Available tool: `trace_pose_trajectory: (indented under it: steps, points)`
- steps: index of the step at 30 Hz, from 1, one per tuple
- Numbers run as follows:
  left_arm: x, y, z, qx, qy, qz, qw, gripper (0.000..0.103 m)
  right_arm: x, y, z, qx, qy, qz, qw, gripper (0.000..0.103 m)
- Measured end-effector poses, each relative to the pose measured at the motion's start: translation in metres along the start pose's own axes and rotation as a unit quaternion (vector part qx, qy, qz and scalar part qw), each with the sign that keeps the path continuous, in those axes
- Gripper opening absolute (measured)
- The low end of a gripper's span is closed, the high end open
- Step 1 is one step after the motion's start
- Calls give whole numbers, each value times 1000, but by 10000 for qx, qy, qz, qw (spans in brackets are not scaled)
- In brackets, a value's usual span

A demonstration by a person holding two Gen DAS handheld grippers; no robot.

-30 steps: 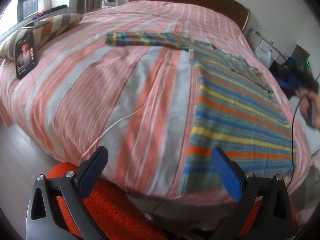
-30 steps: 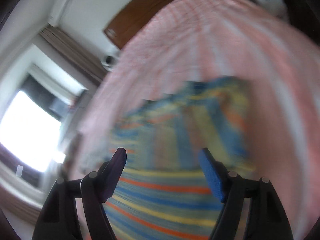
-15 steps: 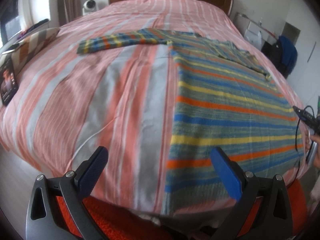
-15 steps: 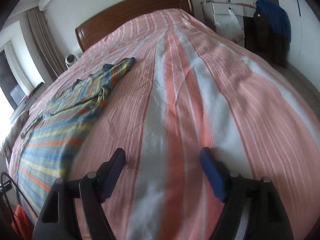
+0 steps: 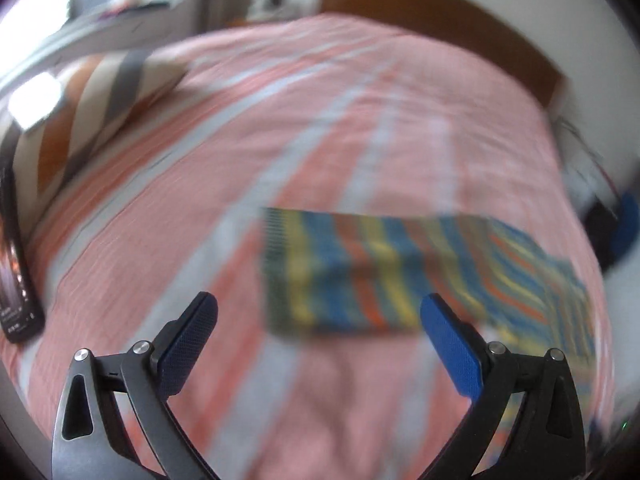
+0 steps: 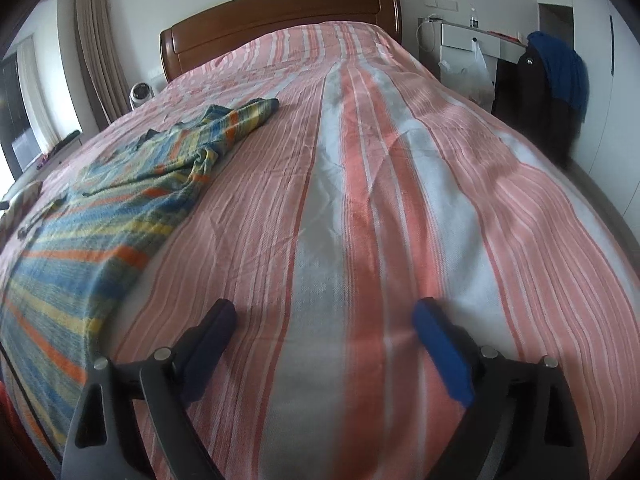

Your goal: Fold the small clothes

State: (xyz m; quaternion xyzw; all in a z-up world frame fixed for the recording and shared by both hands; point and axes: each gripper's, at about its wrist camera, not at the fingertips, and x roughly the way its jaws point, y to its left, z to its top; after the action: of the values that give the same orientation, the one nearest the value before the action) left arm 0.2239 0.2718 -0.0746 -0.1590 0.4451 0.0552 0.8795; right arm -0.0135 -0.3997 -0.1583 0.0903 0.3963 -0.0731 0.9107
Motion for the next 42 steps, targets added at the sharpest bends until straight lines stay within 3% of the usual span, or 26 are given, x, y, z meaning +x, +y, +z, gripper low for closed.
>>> trace_pose_trajectory:
  steps: [4, 6, 7, 8, 9, 10, 13, 15, 18, 22, 25, 27, 28, 29, 34, 36, 38, 41, 42]
  points:
    - [40, 16, 0, -524, 378, 124, 9978, 86, 3, 1, 0, -40, 13, -30, 10000, 92]
    - [47, 10, -4, -411, 310, 278, 9983, 82, 4, 2, 0, -67, 9, -67, 10000, 92]
    - [47, 5, -7, -268, 180, 408, 9986, 67, 4, 3, -1, -85, 5, -96, 9999, 92]
    - [47, 2, -8, -186, 86, 484, 9986, 31, 4, 4, -1, -95, 2, -113, 9999, 92]
    - [47, 1, -8, -166, 45, 471, 9987, 13, 4, 4, -1, -101, 0, -121, 9999, 92]
    - [47, 0, -7, -244, 59, 306, 9992, 4, 4, 4, -1, -97, 0, -118, 9999, 92]
    - [21, -18, 8, -32, -322, 72, 9994, 3, 4, 4, -1, -97, -9, -117, 9999, 92]
    - [-2, -49, 15, 380, -574, -142, 9975, 3, 3, 4, -1, -97, -31, -116, 9999, 92]
    - [-43, -119, 19, 1172, -904, -671, 9867, 3, 3, 3, -1, -89, -49, -99, 9999, 92]
    - [-76, -227, 1, 2074, -1022, -1505, 9612, 3, 2, 3, -2, -85, -65, -96, 9999, 92]
    - [-69, -296, -24, 2504, -844, -1964, 9443, 5, 3, 3, -2, -85, -67, -91, 9999, 92]
    - [-51, -328, -43, 2713, -538, -2087, 9381, 26, 2, 3, -2, -79, -77, -86, 9999, 92]
    - [-32, -344, -54, 2794, -154, -2075, 9374, 71, 2, 3, -2, -76, -78, -82, 9999, 92]
    - [-18, -351, -62, 2788, 68, -1955, 9402, 93, 2, 2, -2, -69, -77, -72, 9999, 92]
    - [9, -316, -69, 2179, 165, -1890, 9574, 91, 1, 2, -2, -49, -100, -50, 9999, 92]
    - [11, -284, -68, 1970, 111, -1498, 9688, 92, 1, 2, -3, -36, -121, -23, 9999, 92]
    - [18, -261, -75, 2094, 141, -981, 9728, 96, 0, 1, -4, -24, -139, -1, 9999, 92]
    - [48, -218, -93, 2397, 538, 16, 9694, 95, 0, 1, -5, -22, -158, 8, 9999, 92]
    - [50, -202, -99, 2402, 608, 107, 9688, 95, -1, 1, -5, -18, -158, 12, 9999, 92]
